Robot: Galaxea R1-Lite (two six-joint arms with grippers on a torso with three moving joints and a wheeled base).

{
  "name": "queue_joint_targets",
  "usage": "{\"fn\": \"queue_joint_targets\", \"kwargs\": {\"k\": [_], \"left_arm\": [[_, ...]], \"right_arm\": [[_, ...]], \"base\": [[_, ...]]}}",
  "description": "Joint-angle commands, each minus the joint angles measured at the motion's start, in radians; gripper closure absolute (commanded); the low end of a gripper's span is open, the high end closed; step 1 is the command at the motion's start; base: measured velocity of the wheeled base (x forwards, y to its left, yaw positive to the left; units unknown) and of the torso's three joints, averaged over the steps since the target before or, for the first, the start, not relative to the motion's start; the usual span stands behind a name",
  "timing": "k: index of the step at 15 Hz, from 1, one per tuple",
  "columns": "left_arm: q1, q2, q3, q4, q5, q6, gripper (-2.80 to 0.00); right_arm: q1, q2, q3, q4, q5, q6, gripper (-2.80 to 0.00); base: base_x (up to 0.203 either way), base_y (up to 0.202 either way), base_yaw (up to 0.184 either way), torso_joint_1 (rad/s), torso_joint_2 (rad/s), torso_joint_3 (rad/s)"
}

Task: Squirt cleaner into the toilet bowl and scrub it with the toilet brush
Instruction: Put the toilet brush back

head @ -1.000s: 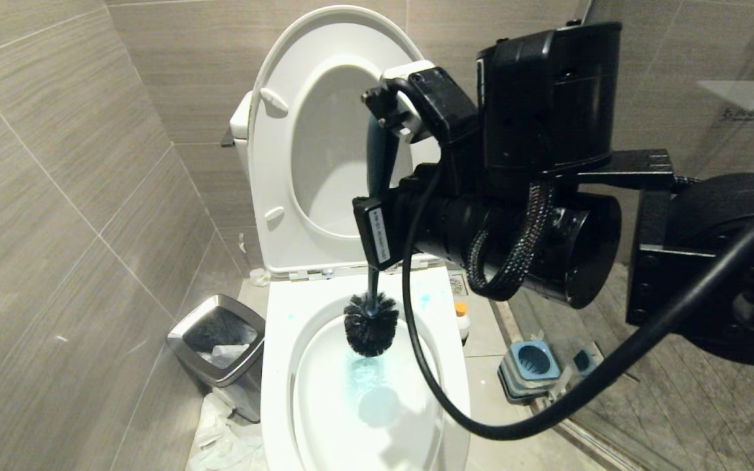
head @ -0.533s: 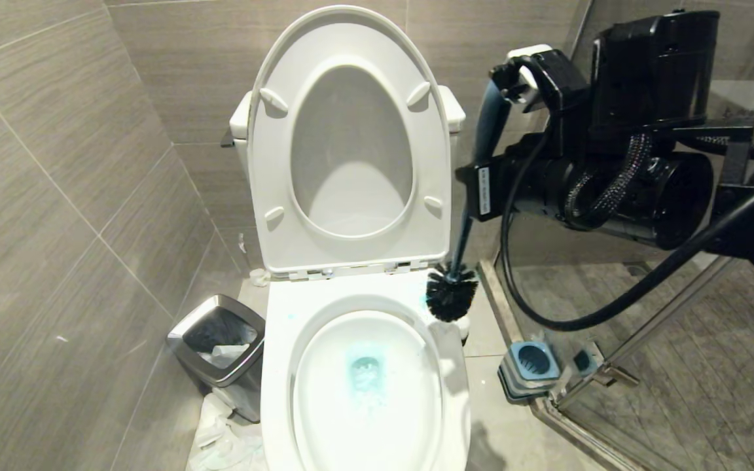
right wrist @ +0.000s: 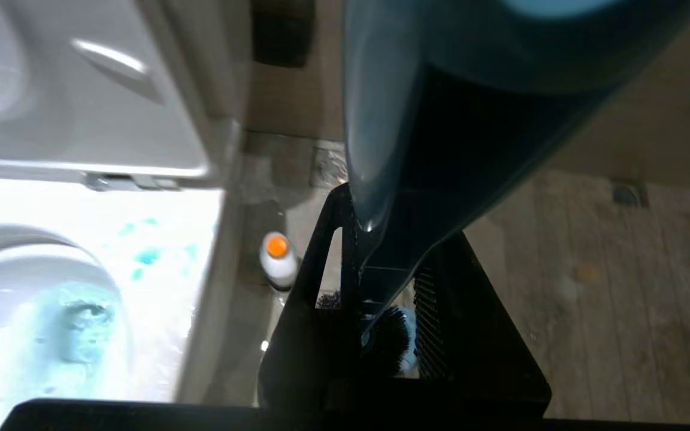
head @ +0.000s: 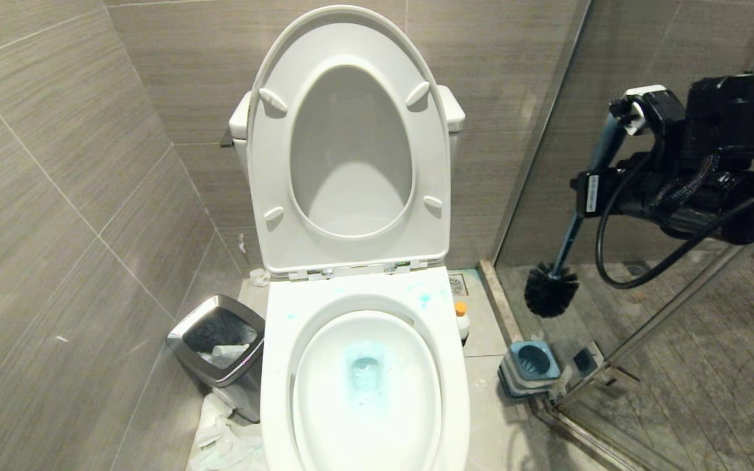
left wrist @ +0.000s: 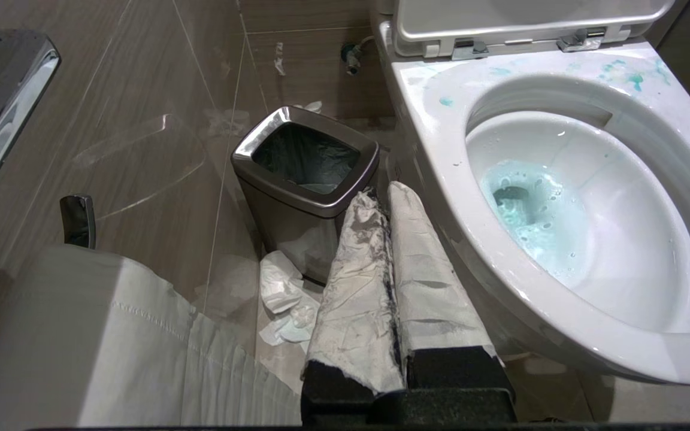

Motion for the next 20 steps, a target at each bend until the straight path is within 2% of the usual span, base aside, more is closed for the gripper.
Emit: {"fn": "queue_joint_targets", "kwargs": {"k": [1, 5, 8, 13, 20], "left_arm": [[0.0, 0.001, 0.0, 0.0, 0.0, -0.001, 0.0], [0.001, 0.001, 0.0, 0.0, 0.0, -0.001, 0.0], [0.001, 0.001, 0.0, 0.0, 0.0, -0.001, 0.0], [0.001, 0.001, 0.0, 0.0, 0.0, -0.001, 0.0], [0.0, 0.001, 0.0, 0.0, 0.0, -0.001, 0.0]], "right_arm": [[-0.072, 0.01, 0.118, -0.067, 0.028, -0.004, 0.0], [-0.136, 0.093, 0.288, -0.292, 0.07, -0.008, 0.0], [-0.17, 0.18, 0.338, -0.446, 0.072, -0.008, 0.0], [-0.187, 0.31, 0.343, -0.562, 0.078, -0.01, 0.0], [-0.232, 0.47, 0.301, -0.641, 0.089, -0.032, 0.0]], "base": [[0.0, 0.0, 0.0, 0.0, 0.0, 0.0], [0.0, 0.0, 0.0, 0.0, 0.0, 0.0], [0.0, 0.0, 0.0, 0.0, 0.0, 0.0], [0.0, 0.0, 0.0, 0.0, 0.0, 0.0], [0.0, 0.0, 0.0, 0.0, 0.0, 0.0]]}}
